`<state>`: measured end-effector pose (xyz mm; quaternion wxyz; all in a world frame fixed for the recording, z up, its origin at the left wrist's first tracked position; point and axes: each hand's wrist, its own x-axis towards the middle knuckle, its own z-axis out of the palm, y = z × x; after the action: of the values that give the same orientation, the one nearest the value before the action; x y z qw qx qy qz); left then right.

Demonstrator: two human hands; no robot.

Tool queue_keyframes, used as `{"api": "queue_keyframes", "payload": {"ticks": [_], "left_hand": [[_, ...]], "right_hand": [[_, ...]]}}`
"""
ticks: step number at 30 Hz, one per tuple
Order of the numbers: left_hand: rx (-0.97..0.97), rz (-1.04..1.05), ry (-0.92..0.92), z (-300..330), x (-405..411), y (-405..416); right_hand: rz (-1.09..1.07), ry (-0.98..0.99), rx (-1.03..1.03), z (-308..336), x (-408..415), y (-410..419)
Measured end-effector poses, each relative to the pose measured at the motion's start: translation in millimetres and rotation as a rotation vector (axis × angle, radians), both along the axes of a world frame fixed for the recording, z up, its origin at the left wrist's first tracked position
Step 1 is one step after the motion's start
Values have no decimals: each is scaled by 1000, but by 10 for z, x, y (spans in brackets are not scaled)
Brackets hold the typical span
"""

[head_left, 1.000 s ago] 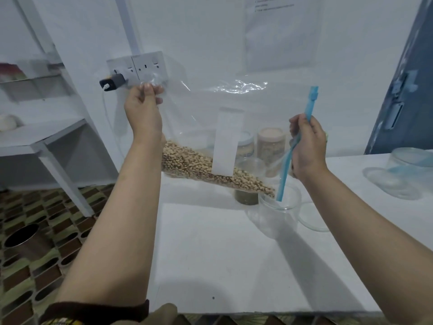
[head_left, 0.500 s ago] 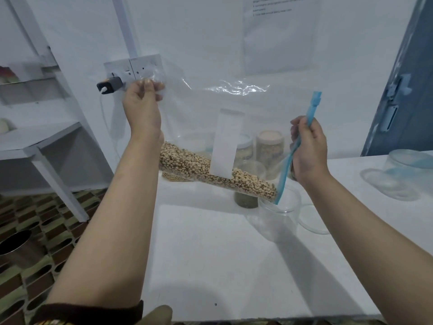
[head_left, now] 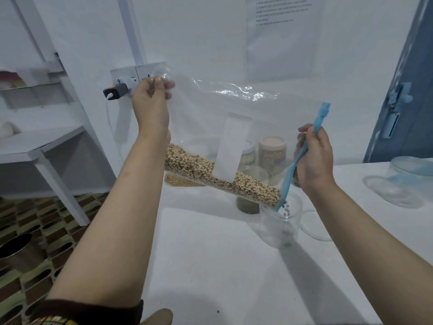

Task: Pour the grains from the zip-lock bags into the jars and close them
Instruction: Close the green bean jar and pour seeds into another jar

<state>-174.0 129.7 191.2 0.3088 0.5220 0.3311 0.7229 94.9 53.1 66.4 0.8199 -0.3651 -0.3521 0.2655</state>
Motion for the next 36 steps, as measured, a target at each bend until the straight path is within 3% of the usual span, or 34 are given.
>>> {"api": "queue_keyframes", "payload": {"ticks": [36], "left_hand": [[50,-39,26,126,-30,-39]], "right_hand": [[-31,-15,-24,79,24,78]]}}
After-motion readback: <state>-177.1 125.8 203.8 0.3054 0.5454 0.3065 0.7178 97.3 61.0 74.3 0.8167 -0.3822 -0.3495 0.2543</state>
